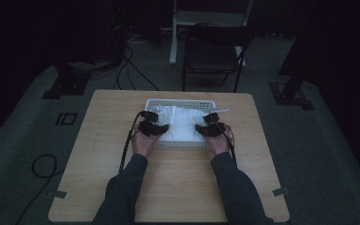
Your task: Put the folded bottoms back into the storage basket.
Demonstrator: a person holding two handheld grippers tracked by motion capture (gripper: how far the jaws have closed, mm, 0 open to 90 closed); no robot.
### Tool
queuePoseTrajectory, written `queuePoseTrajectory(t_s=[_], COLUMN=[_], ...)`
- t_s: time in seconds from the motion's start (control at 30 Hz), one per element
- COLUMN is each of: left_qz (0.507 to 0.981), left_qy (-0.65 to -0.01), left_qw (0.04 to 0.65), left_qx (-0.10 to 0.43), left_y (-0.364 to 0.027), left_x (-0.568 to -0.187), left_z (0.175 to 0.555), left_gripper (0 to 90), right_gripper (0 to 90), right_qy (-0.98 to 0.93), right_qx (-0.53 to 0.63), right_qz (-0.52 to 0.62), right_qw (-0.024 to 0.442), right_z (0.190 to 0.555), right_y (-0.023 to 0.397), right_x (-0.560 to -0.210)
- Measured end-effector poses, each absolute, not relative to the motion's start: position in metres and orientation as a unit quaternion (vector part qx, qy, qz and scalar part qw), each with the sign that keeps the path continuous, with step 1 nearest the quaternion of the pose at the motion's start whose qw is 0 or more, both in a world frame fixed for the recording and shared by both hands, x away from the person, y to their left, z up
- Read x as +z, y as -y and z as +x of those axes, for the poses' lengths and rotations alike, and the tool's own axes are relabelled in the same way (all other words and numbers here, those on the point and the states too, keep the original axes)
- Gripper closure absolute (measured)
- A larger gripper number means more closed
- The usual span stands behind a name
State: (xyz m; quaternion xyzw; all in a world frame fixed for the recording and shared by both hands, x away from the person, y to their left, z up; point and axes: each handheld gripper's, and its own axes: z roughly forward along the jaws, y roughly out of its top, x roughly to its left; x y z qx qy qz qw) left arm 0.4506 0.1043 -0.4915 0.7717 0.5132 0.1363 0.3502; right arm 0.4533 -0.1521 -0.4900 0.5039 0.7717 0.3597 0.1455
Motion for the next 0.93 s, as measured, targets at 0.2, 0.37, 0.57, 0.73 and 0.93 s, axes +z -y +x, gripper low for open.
queuePoseTrajectory(t_s=[0.2,0.37,0.57,0.73,0.93], left_qz=[0.771,0.764,0.737,0.723,0.709], left_qy=[-0.52,-0.524,-0.515,-0.508,-0.519], left_qw=[0.34,0.343,0.393,0.414,0.418], left_qx=[0.14,0.155,0.194,0.219,0.228], left_y=[-0.103,-0.107,-0.124,-0.139,-0.161], left_x=[-0.494,-0.489,-0.469,-0.455,-0.456], left_z=[0.45,0.447,0.434,0.421,0.41], left_gripper=[48.5,38.0,32.9,33.6,33.7], right_gripper=[67.2,51.5,37.7,36.9,37.0], right_qy=[-0.773,-0.772,-0.748,-0.732,-0.722], right_qx=[0.347,0.341,0.373,0.391,0.395], right_qz=[0.511,0.512,0.502,0.502,0.51], right_qw=[0.147,0.161,0.222,0.243,0.248], right_z=[0.453,0.452,0.44,0.428,0.416], right_y=[0.151,0.152,0.163,0.18,0.202], right_x=[-0.492,-0.49,-0.47,-0.457,-0.459])
